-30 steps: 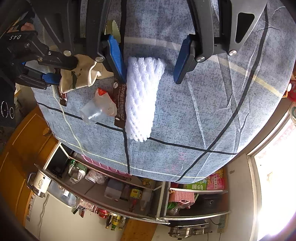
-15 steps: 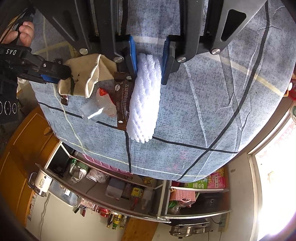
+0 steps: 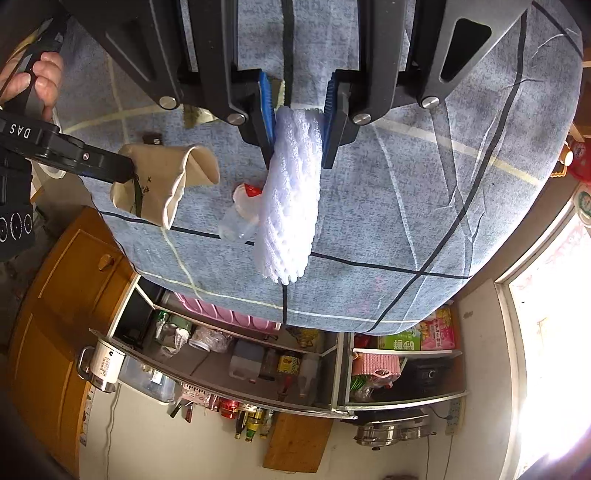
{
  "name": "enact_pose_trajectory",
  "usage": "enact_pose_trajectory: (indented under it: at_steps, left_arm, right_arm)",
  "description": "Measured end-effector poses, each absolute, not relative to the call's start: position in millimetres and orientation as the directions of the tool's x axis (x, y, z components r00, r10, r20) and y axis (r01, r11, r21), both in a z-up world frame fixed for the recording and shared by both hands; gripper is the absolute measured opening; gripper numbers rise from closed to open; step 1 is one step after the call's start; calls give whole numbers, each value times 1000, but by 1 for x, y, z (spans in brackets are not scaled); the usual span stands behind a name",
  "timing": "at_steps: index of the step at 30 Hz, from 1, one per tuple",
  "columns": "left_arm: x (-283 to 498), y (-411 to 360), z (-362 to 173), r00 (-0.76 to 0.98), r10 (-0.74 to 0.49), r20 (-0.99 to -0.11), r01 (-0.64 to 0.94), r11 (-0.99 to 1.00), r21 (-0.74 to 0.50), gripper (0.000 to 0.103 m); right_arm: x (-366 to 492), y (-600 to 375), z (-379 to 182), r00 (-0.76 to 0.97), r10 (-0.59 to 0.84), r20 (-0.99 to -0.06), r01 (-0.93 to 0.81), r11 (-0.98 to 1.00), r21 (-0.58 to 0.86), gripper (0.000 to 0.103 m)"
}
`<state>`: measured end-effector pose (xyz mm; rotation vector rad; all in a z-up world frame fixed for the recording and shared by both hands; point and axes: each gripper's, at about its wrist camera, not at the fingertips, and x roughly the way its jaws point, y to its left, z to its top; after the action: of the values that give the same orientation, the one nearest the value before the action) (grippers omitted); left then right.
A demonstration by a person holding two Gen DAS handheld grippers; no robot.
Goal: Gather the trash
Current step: 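Carry the paper bag and long foam net over the white bin and release both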
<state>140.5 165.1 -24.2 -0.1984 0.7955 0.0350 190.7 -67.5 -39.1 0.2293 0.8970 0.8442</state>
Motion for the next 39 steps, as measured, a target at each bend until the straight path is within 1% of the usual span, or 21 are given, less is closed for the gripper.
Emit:
enact_pose_trajectory:
  at_steps: [11,22,39]
  left_arm:
    - [115,117,1,729,-98,-677,-17,987,-162,23]
    - [106,64,22,742,-165,-649,93,985,-144,23]
    - [98,-52,30,703,-314,-638,310,943,-122,23]
  right_arm:
    - [161,-114,-20,436,694,-573,-491,717,494,37]
    - [133,-171,-3,537,646,-542,-409,762,502,37]
    - [83,-279,12,706,479,-522,-232,852,469,37]
